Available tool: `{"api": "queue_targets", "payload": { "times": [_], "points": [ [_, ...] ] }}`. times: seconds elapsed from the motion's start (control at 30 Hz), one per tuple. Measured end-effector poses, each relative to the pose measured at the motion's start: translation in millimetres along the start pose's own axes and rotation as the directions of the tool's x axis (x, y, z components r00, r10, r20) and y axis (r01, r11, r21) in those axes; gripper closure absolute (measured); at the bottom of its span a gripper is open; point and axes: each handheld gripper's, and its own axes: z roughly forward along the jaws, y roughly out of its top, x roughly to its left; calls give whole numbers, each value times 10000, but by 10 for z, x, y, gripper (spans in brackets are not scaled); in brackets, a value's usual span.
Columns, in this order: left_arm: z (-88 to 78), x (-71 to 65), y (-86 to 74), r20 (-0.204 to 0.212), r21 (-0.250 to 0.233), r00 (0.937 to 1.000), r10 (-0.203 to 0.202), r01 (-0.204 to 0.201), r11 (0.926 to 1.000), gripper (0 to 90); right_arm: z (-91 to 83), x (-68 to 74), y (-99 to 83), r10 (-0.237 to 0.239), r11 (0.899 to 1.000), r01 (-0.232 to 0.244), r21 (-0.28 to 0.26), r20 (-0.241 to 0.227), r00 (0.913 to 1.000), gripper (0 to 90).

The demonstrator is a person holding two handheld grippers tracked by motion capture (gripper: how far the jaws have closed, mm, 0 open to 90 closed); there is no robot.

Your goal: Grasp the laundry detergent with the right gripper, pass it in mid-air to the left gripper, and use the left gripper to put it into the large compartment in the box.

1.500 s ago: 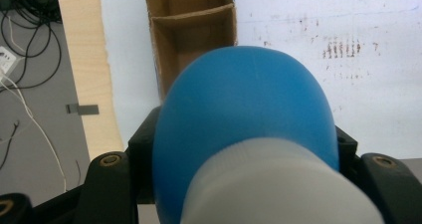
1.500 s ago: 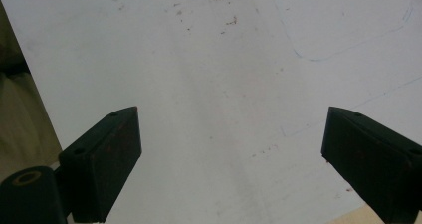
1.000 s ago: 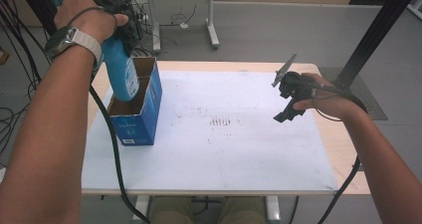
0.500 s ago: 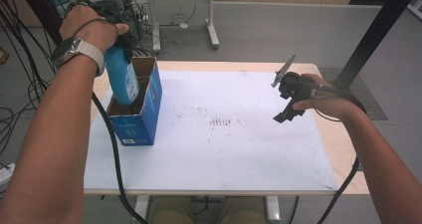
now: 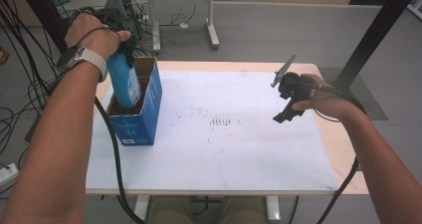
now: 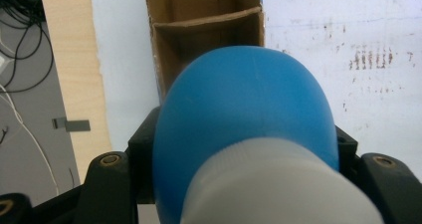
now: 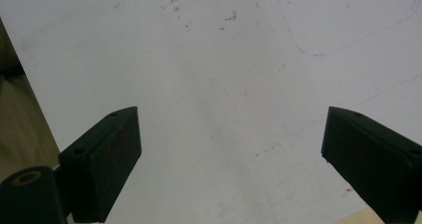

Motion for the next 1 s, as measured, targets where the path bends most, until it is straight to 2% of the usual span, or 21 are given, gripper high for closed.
{"api": "queue_targets", "payload": {
  "times": [1.0],
  "points": [
    [434,76,4,45,-429,10000,-74,75,9990,386,34,3,-19,149,9999,-149,36,27,9999,84]
  ]
}}
